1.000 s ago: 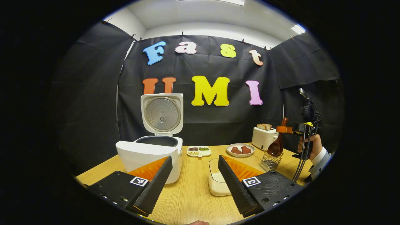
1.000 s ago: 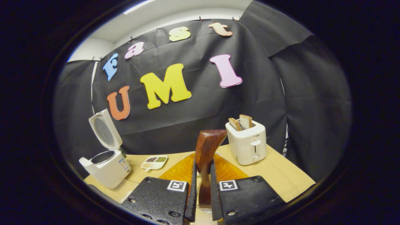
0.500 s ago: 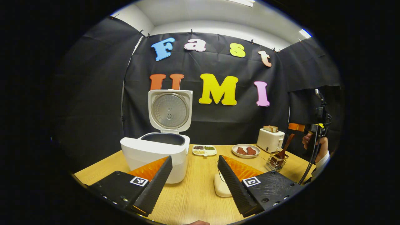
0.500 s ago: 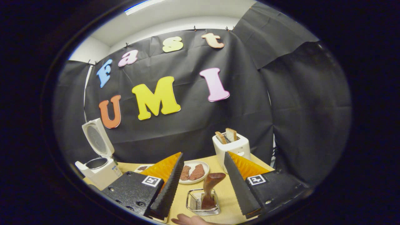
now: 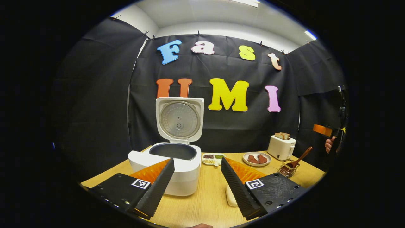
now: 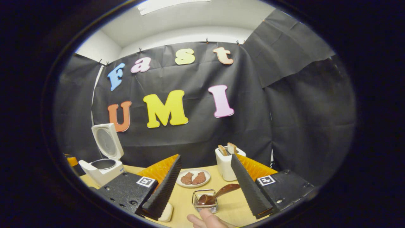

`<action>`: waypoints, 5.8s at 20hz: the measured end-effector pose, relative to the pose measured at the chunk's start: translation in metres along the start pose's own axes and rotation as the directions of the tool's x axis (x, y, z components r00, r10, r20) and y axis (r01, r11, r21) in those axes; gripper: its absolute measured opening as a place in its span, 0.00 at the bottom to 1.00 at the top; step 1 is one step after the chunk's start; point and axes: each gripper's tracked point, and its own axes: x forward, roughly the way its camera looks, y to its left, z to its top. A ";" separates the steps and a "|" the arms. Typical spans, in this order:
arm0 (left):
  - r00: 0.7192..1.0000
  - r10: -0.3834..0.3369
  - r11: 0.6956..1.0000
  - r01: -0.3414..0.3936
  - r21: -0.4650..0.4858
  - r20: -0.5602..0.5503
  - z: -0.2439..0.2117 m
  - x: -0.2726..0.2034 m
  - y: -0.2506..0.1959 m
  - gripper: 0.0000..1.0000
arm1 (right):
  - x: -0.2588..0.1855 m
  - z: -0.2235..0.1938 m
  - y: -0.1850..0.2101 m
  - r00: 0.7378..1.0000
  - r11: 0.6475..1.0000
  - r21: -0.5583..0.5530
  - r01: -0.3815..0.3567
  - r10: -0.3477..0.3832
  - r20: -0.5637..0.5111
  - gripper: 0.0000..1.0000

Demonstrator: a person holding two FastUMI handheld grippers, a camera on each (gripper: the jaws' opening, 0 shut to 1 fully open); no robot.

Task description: Close the left gripper, press the button to open the rice cooker; take a wooden spoon from the chopstick holder with the right hand, scoop a spoonful of rice and pour it into the rice cooker, then put the wooden spoon back into the chopstick holder.

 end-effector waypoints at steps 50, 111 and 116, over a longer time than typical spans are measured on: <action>0.996 0.090 0.993 -0.089 0.076 -0.012 0.152 0.300 0.112 0.95 | -0.058 -0.048 0.096 0.960 0.954 -0.110 -0.278 0.273 -0.056 1.00; 0.999 0.025 1.000 -0.025 0.011 0.028 0.017 -0.088 -0.012 0.94 | -0.115 -0.049 0.018 0.985 0.990 0.012 -0.140 0.141 -0.100 1.00; 0.993 -0.027 0.999 0.022 0.047 0.114 0.046 -0.111 -0.043 0.94 | -0.116 -0.028 0.030 0.988 0.989 -0.032 -0.145 0.142 -0.068 1.00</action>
